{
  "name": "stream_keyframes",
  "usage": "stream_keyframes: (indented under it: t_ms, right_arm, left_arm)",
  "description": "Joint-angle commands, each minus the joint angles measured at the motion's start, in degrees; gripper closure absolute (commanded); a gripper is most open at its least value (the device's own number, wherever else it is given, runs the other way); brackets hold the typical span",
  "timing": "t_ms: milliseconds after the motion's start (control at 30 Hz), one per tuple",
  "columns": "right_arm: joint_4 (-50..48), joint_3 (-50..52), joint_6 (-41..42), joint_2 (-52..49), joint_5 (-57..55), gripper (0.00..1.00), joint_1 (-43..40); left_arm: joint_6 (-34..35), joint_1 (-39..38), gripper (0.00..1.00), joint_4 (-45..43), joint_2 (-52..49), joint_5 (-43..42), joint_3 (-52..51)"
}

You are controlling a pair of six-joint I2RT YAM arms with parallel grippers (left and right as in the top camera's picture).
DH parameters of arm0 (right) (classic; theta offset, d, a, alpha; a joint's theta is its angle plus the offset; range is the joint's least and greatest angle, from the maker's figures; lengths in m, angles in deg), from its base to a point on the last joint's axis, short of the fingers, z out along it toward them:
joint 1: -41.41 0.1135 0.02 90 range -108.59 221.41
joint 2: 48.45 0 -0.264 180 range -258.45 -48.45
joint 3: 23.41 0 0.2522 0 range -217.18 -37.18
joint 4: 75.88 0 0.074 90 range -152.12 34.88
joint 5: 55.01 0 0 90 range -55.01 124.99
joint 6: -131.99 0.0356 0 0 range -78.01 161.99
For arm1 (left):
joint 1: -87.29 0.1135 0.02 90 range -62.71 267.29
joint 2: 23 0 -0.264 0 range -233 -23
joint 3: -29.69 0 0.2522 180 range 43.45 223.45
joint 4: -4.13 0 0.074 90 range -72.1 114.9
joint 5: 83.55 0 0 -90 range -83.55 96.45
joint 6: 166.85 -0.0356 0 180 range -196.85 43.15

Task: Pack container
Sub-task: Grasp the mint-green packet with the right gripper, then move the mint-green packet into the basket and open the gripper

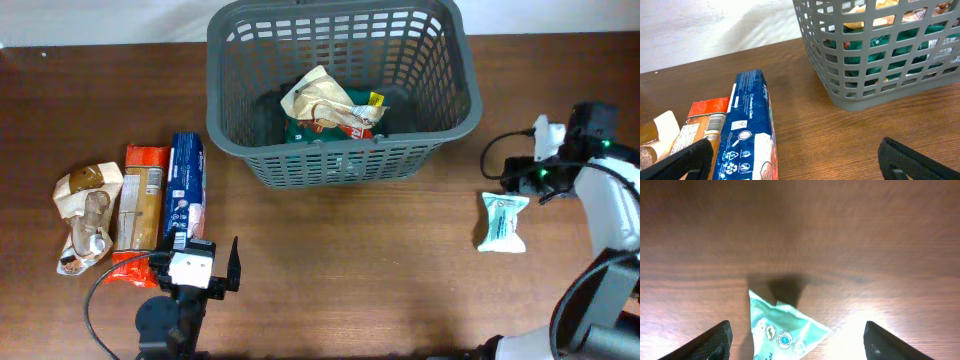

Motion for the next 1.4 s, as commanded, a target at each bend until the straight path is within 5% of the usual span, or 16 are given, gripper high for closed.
stream_keyframes:
  t_ms: [0, 433, 467, 533, 600, 800, 1067, 1267, 1367]
  right_arm:
    - [0.22, 1.64, 0.28, -2.95, -0.35, 0.20, 0.26]
    - [1.95, 4.79, 1.05, -9.92, 1.05, 0.34, 0.83]
    - [1.09, 5.73, 1.05, -9.94, 1.05, 0.42, 1.11]
    - [0.26, 6.49, 1.97, -9.94, 1.03, 0.77, 1.46]
    - [-0.44, 6.56, 3.54, -9.94, 1.01, 0.96, 1.49]
    - [5.40, -3.69, 6.40, -8.35, 1.92, 0.96, 1.33]
    - [24.22, -47.91, 6.38, -6.38, 11.74, 0.96, 4.74]
    - [26.73, -72.50, -0.85, -6.38, 12.94, 0.96, 21.92]
    - [25.05, -72.89, -8.76, -6.64, 7.85, 0.97, 31.80]
  left_arm:
    - [0.50, -0.22, 0.01, -0.15, 0.33, -0.44, -0.31]
    - [0.50, -0.22, 0.01, -0.15, 0.33, -0.42, -0.31]
    - [0.50, -0.22, 0.01, -0.15, 0.33, -0.42, -0.31]
    - [0.50, -0.22, 0.01, -0.15, 0.33, -0.44, -0.31]
    - [0.50, -0.22, 0.01, -0.15, 0.33, -0.42, -0.31]
    - [0.50, -0.22, 0.01, -0.15, 0.33, -0.44, -0.31]
    - [0.50, -0.22, 0.01, -0.15, 0.33, -0.42, -0.31]
    - [0.50, -0.22, 0.01, -0.15, 0.33, -0.42, -0.31]
    - [0.50, -0.22, 0.01, -0.15, 0.33, -0.44, -0.31]
